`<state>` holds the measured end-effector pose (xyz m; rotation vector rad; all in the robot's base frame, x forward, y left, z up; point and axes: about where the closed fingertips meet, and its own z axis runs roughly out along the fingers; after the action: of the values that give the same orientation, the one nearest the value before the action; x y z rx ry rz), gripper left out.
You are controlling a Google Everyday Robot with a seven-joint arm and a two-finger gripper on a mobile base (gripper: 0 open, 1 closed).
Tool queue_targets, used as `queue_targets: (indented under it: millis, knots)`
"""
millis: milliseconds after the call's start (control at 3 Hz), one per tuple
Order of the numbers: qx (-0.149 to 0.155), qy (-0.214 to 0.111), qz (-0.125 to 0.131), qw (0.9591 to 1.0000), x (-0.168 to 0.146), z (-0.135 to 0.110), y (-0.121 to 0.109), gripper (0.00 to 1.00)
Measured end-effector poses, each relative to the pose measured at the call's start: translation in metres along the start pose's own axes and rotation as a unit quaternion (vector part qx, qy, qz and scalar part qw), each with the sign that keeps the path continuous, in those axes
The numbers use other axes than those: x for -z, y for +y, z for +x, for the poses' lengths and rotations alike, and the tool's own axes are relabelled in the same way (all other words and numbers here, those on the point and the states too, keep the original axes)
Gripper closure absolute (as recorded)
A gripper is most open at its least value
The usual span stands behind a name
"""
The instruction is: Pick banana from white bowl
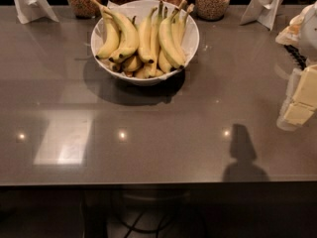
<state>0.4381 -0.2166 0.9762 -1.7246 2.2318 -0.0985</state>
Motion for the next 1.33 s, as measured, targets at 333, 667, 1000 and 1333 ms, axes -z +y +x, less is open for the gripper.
queue_targets:
  millis: [333,667,1000,1333]
  knots:
    - [0.0,0.0,0.0,1.0,0.0,0.0,0.0,0.0]
    - [-0.018,-0.045,0.013,0.9988,-0.009,-0.03,-0.016,0.0]
    - [-0.046,-0.096,0.029,0.9939,-0.022,-0.065,-0.04,0.0]
    - [-0.085,-0.142,0.044,0.9851,-0.038,-0.101,-0.07,0.0]
